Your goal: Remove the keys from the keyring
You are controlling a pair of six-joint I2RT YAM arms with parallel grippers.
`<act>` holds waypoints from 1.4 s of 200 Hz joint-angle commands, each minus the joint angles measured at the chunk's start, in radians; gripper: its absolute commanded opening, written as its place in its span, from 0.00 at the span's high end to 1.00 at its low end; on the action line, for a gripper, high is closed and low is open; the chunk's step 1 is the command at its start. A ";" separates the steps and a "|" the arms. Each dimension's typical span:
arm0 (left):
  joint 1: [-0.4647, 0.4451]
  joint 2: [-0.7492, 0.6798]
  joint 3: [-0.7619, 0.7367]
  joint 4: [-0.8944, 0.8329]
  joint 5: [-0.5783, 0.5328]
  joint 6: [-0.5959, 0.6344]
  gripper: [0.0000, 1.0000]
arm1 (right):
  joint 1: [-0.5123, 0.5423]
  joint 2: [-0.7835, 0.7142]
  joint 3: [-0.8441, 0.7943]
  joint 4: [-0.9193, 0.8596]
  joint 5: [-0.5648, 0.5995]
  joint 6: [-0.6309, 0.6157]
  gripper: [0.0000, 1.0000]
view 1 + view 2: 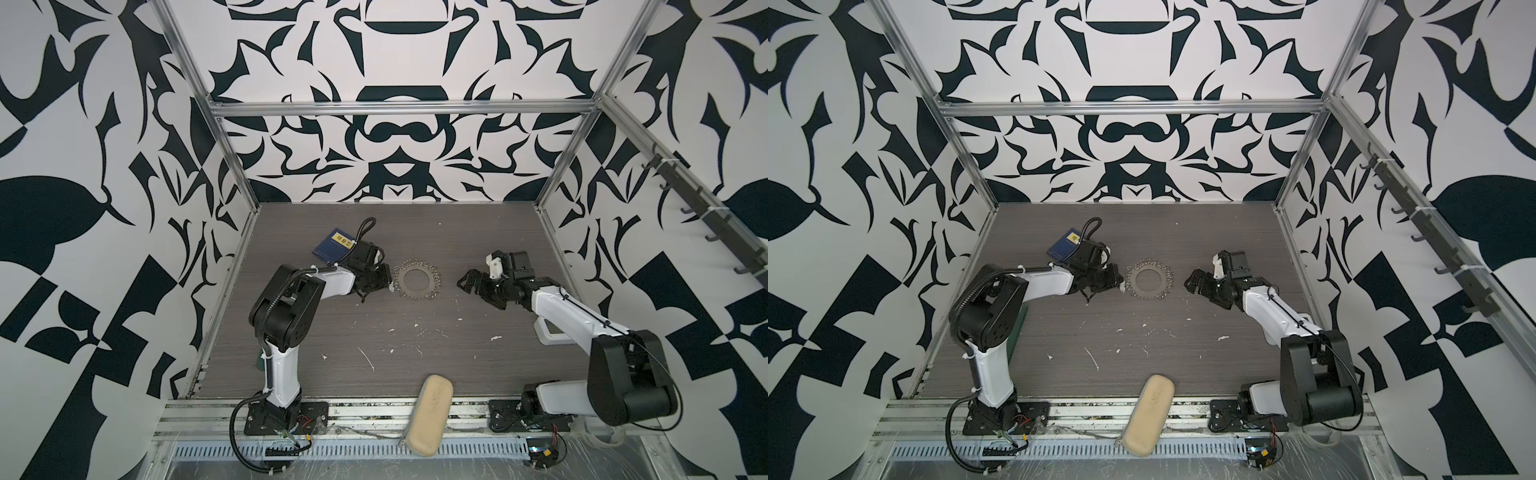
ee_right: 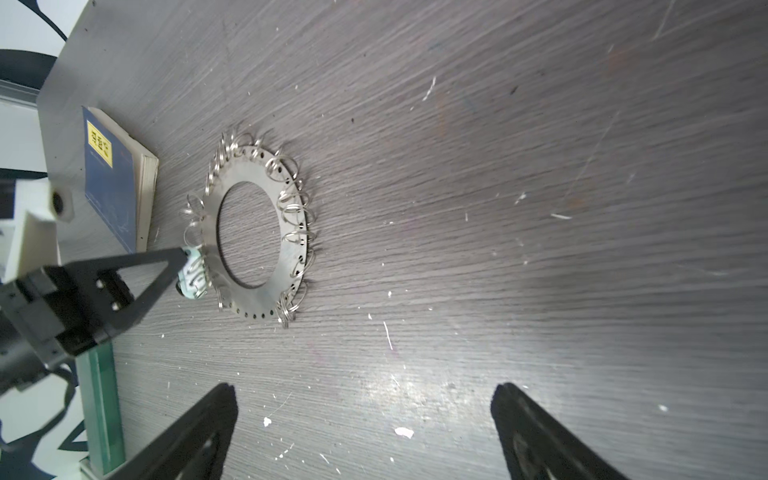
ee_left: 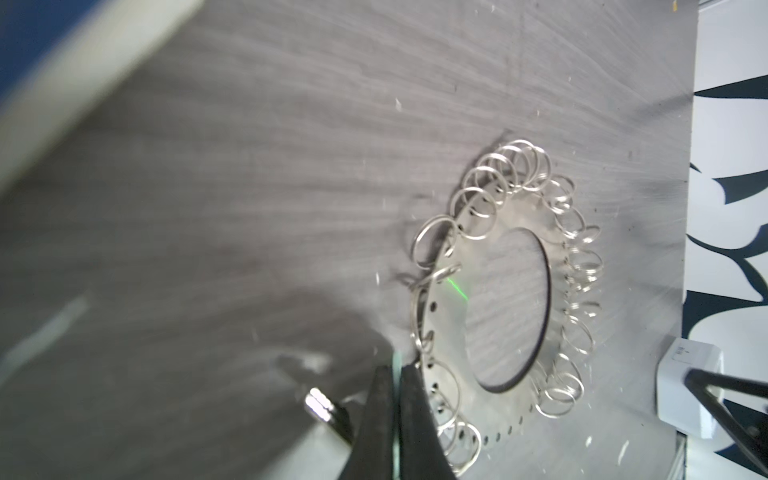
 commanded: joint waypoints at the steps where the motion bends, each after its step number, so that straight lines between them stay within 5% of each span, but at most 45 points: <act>1: -0.049 -0.052 -0.052 0.025 -0.058 -0.065 0.97 | 0.014 0.010 0.011 0.054 -0.030 0.031 0.00; 42: -0.119 -0.097 -0.136 0.054 -0.074 -0.158 0.95 | 0.033 0.026 0.020 0.048 -0.024 0.036 0.00; 84: -0.200 -0.165 -0.210 0.049 -0.122 -0.224 0.72 | 0.048 -0.002 0.006 0.033 -0.010 0.050 0.00; 157: -0.197 -0.311 -0.255 -0.083 -0.195 -0.156 0.64 | 0.233 0.001 0.024 0.038 0.067 0.108 0.00; 225: -0.059 -0.370 -0.260 -0.115 -0.054 -0.090 0.64 | 0.406 0.130 0.092 0.113 0.083 0.182 0.37; 280: 0.035 -0.413 -0.307 -0.119 0.005 -0.066 0.64 | 0.496 0.217 0.217 0.076 0.117 0.166 0.46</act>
